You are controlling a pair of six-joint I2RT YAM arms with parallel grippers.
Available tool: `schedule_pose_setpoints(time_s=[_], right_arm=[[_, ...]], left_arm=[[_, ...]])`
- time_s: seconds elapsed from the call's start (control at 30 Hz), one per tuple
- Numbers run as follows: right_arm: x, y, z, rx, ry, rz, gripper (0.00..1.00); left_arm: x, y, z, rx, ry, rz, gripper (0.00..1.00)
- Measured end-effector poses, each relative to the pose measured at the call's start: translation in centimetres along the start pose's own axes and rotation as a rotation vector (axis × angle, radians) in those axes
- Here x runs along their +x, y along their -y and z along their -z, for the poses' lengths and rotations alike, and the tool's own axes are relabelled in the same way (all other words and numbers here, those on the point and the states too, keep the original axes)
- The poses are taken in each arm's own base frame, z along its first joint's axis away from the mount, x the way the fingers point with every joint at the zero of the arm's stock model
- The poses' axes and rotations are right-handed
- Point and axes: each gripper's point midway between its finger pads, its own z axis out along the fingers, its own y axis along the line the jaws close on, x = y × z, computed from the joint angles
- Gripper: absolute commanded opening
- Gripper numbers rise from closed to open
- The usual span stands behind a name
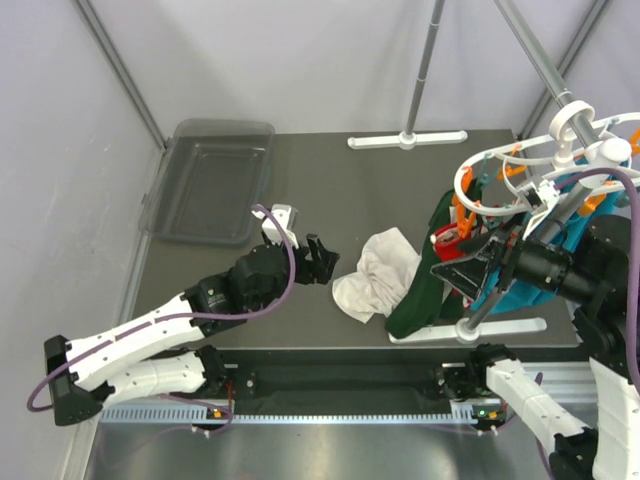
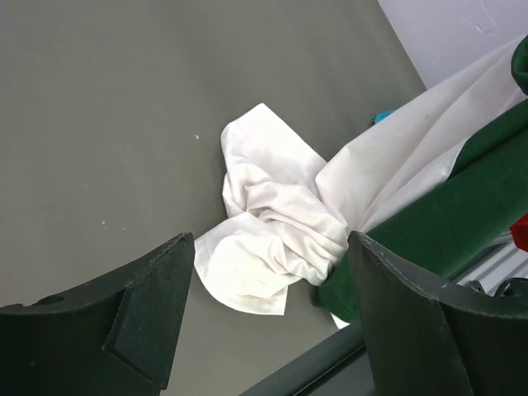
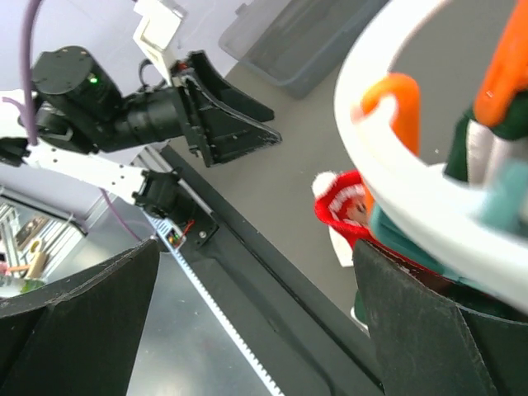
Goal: Clip the socks to the hanger
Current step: Reset both arms
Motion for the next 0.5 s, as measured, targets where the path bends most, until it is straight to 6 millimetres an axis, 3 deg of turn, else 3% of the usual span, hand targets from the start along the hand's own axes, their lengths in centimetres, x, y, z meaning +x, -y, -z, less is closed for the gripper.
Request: schedule_pose_setpoints(time_s=[0.27, 0.5], right_arm=[[0.1, -0.6, -0.6, -0.053, -0.016, -0.001, 1.00], [0.0, 0.9, -0.4, 0.045, -0.024, 0.017, 0.99]], left_arm=[[1.7, 0.4, -1.1, 0.011, -0.056, 0.013, 0.80], [1.8, 1.1, -1.7, 0.032, -0.056, 0.038, 0.79]])
